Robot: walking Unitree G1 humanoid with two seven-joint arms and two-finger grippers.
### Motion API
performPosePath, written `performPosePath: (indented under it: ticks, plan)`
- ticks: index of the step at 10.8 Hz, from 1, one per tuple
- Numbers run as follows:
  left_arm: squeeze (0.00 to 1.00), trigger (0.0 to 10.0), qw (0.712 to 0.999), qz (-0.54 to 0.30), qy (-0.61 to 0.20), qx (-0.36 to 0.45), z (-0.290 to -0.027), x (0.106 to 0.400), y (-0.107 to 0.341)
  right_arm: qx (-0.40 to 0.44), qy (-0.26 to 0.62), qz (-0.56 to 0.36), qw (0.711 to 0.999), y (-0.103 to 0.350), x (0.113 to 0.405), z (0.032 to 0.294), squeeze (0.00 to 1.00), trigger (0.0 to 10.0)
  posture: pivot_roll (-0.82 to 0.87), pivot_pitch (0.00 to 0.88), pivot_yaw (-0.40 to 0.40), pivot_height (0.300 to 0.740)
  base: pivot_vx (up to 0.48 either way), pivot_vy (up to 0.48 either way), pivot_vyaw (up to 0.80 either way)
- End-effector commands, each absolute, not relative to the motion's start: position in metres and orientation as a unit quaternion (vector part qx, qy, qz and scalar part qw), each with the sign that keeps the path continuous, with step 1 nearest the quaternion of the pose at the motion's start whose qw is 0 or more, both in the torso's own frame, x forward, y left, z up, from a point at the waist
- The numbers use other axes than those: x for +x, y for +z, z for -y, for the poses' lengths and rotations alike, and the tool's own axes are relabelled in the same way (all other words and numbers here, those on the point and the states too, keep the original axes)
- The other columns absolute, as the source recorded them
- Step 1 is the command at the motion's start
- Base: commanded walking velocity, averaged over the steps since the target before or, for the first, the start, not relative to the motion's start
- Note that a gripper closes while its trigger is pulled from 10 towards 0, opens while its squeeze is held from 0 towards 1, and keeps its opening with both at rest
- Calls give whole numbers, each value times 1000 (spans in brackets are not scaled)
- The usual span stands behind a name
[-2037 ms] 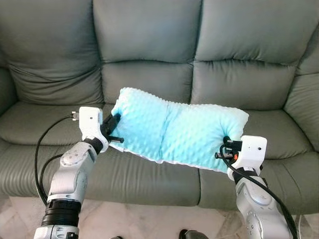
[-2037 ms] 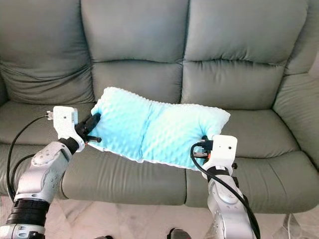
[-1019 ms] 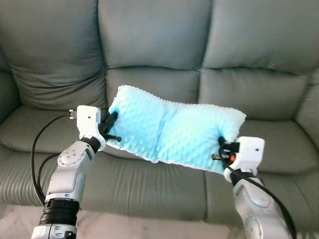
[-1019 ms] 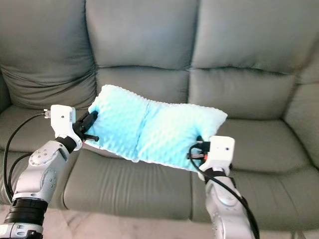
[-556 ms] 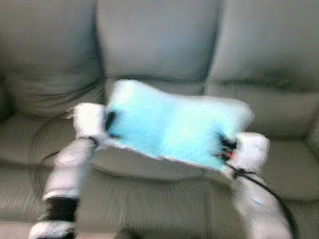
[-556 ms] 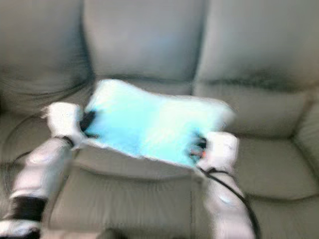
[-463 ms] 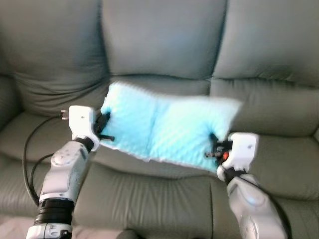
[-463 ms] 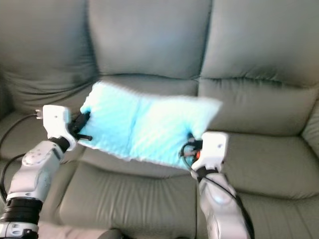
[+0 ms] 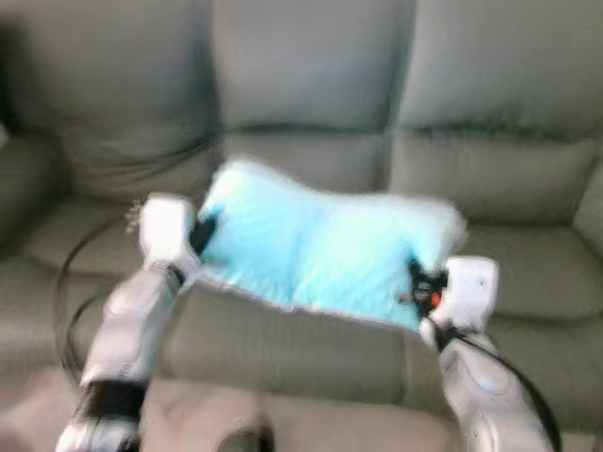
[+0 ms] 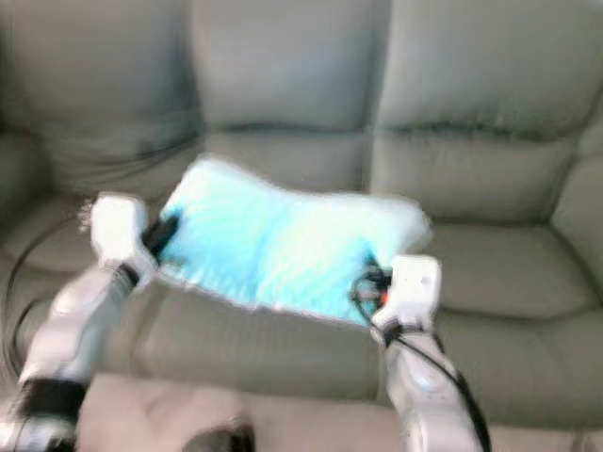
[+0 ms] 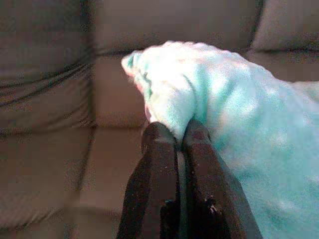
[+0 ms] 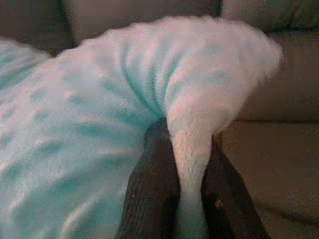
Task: Move the pillow to the sofa
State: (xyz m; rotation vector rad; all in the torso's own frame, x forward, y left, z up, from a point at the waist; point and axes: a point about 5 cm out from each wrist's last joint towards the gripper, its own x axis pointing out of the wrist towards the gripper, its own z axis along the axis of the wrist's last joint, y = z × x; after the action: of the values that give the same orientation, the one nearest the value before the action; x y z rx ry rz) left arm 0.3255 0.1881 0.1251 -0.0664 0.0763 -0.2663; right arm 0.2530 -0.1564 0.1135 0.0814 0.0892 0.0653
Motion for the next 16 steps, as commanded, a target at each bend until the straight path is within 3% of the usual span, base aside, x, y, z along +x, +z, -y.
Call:
performPosePath:
  ticks: [1, 3, 12, 16]
  plan:
    - [0, 10000, 988, -16, -153, -29, -183, 327, 135, 44, 31, -38, 998, 116, 253, 156, 0, 10000, -183, 136, 34, 740, 345, 304, 0]
    - [0, 10000, 989, -21, -145, -18, -184, 328, 134, 45, 30, -36, 998, 117, 254, 156, 0, 10000, -184, 135, 36, 740, 420, 0, 0]
    - [0, 10000, 984, -44, -169, -27, -175, 324, 122, 36, 19, -38, 998, 116, 259, 158, 0, 10000, -179, 136, 37, 740, 0, 0, 0]
    - [0, 10000, 984, -90, -153, -4, -179, 330, 91, 23, -10, -29, 999, 115, 278, 172, 0, 10000, -178, 162, 51, 740, 0, 0, 0]
